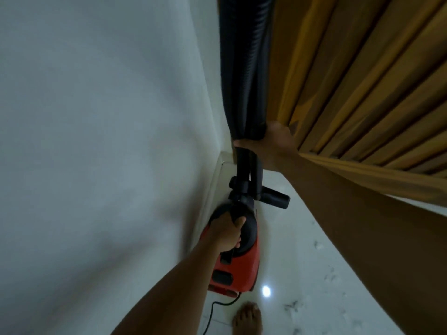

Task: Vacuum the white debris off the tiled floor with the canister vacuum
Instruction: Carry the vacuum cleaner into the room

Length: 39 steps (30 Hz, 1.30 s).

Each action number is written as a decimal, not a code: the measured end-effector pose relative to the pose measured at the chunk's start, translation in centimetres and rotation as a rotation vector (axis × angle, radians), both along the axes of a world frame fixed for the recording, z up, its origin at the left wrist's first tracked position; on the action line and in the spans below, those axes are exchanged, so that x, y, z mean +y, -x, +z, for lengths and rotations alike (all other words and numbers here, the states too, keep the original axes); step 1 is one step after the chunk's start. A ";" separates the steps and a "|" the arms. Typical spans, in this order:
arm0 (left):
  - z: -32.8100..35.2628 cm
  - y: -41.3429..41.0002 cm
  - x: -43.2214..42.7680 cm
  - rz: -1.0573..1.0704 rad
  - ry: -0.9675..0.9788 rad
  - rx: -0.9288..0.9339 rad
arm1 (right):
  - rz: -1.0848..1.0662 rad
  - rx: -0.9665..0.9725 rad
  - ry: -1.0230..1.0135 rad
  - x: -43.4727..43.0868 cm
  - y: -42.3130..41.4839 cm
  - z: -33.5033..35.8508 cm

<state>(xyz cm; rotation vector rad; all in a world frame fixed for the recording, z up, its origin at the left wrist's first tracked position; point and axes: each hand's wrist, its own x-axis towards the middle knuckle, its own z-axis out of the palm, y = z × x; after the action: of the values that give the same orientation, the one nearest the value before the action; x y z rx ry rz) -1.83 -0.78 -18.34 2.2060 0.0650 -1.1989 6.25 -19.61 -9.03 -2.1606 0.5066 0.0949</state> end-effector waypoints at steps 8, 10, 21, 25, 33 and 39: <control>18.1 13.8 2.3 0.031 0.207 -0.173 | -0.071 -0.098 0.040 1.9 17.2 21.7; 23.1 18.6 2.9 0.034 0.252 -0.239 | -0.097 -0.152 0.064 2.6 22.5 27.7; 39.4 43.5 8.1 0.068 0.288 -0.291 | -0.134 -0.203 0.156 9.2 48.6 44.6; 41.1 50.4 10.6 0.033 0.286 -0.314 | -0.151 -0.186 0.162 11.3 55.1 45.5; 42.1 63.0 16.5 -0.021 0.280 -0.349 | -0.232 -0.194 0.143 17.1 68.9 45.6; 41.9 73.1 20.4 -0.036 0.303 -0.331 | -0.283 -0.186 0.154 21.1 79.9 45.7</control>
<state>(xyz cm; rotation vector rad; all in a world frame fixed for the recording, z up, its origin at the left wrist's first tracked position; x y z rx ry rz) -74.97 19.66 23.61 2.1079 -0.2750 -0.7876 -73.66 1.49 36.72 -2.1952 0.7245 -0.3070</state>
